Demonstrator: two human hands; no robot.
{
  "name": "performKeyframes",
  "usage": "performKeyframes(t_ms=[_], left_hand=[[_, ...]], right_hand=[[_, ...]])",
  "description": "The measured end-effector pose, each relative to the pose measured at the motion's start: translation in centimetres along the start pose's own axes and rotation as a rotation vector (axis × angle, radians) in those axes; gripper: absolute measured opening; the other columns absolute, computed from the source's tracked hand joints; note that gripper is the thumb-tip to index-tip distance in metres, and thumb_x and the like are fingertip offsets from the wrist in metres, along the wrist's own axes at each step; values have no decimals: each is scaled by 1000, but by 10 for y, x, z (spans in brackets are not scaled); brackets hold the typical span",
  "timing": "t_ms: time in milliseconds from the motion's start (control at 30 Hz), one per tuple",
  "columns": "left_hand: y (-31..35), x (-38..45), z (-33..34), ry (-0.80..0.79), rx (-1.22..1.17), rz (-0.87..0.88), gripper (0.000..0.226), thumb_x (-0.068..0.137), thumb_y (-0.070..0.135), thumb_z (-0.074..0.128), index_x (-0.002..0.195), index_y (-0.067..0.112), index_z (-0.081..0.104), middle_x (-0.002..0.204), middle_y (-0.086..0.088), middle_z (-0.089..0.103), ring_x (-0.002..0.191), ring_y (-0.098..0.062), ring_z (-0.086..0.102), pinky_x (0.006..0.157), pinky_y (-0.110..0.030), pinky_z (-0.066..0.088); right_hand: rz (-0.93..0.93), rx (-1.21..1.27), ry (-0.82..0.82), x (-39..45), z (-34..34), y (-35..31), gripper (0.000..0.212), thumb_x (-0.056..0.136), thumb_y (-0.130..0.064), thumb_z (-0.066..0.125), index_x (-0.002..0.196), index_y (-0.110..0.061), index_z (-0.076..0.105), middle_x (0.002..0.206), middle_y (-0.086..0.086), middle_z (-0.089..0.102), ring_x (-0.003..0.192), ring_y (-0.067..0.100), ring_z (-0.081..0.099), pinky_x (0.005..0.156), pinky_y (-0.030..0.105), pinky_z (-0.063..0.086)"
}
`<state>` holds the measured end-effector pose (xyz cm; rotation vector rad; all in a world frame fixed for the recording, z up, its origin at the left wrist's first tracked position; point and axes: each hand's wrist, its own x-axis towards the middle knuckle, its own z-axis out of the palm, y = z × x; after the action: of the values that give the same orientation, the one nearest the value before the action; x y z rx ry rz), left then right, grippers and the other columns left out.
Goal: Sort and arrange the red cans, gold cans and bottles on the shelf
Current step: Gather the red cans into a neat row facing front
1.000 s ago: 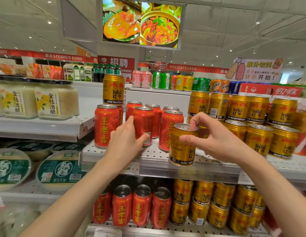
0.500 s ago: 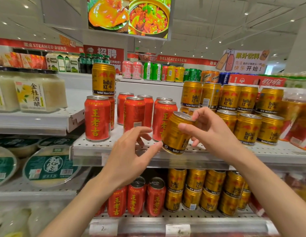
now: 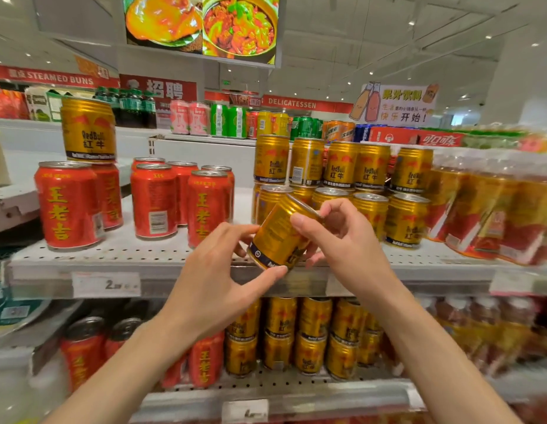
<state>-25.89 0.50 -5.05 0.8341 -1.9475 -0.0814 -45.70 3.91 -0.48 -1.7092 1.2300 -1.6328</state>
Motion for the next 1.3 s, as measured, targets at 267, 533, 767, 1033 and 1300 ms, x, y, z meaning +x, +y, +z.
performKeyframes(t_ms=[267,533,767,1033,1300], left_hand=[[14,40,57,-23,174,-97,70,74,75,61,127,30,60,118,6,43,112,-8,46,93,-26,44],[3,45,50,13,71,-193,87,71,66,72,142,26,42,130,4,40,116,-13,51,96,-40,54],[0,61,40,-141,-14,-296,116,67,78,68,156,43,4,165,6,17,145,-18,35,114,-51,39],[-4,70,45,-206,-71,-236,102,67,83,66,150,57,12,160,9,30,138,-14,44,106,-47,49],[1,75,60,-221,-55,-232,103,65,84,62,150,58,12,156,6,28,135,-17,46,106,-45,49]], right_hand=[[-62,-339,-54,39,-50,6,48,80,-49,79,115,-25,56,109,-9,63,66,8,62,58,26,60],[-173,-471,-56,49,-46,28,57,85,-54,71,133,-27,58,120,-12,57,85,13,66,71,36,64],[-241,-788,306,39,-93,54,47,91,-42,69,130,-22,53,100,-5,56,73,11,55,61,23,47],[-202,-816,271,44,-99,73,54,93,-44,66,137,-20,48,86,-9,53,76,9,54,60,22,41],[-172,-781,300,45,-96,81,53,95,-44,64,140,-25,47,89,-6,55,80,13,55,66,30,47]])
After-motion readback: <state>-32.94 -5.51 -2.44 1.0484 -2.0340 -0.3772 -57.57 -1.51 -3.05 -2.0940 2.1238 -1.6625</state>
